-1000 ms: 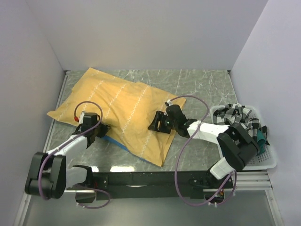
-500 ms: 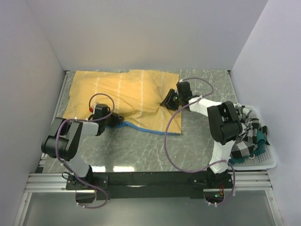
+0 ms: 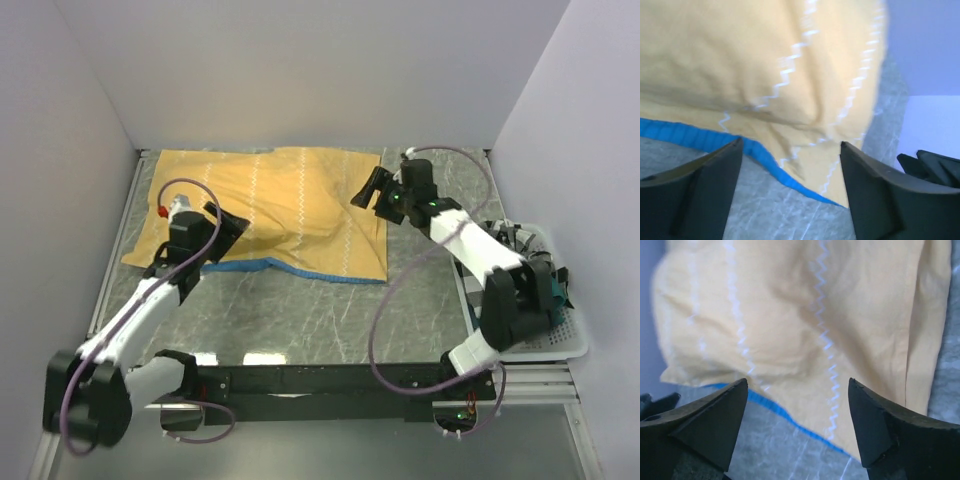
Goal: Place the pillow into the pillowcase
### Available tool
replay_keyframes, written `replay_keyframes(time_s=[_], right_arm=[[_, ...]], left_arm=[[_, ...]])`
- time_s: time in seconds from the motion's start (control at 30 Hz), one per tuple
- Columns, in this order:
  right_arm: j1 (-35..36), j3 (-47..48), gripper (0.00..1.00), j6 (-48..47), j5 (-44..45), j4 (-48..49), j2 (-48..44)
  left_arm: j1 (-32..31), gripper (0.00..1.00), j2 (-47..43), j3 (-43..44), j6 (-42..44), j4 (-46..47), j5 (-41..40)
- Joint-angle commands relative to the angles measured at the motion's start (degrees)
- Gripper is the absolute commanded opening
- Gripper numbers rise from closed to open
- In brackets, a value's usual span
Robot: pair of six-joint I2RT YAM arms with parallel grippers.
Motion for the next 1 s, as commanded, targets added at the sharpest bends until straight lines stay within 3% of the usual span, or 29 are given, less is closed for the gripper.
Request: replay_keyframes(time_s=[0.0, 0.3, 0.53, 0.97], right_arm=[[0.0, -4.6, 0.99, -0.9, -1.0, 1.0, -14.7], [5.0, -20.0, 1.00, -2.4, -0.7, -0.9, -41.4], [5.1, -28.7, 1.00, -4.2, 1.5, -7.0, -57.0], [5.1, -32.9, 1.00, -5.2, 4.4, -11.3, -62.3]], left_arm=[[-1.3, 0.99, -10.3, 7.5, 10.6, -14.9, -3.8], [-12.3, 0.99, -22.4, 10.1, 15.8, -24.3, -6.9], [-12.8, 1.00, -29.9, 4.2, 16.3, -23.2, -5.5], [-12.7, 1.00, -33.3, -1.7, 15.8, -19.4, -3.2]])
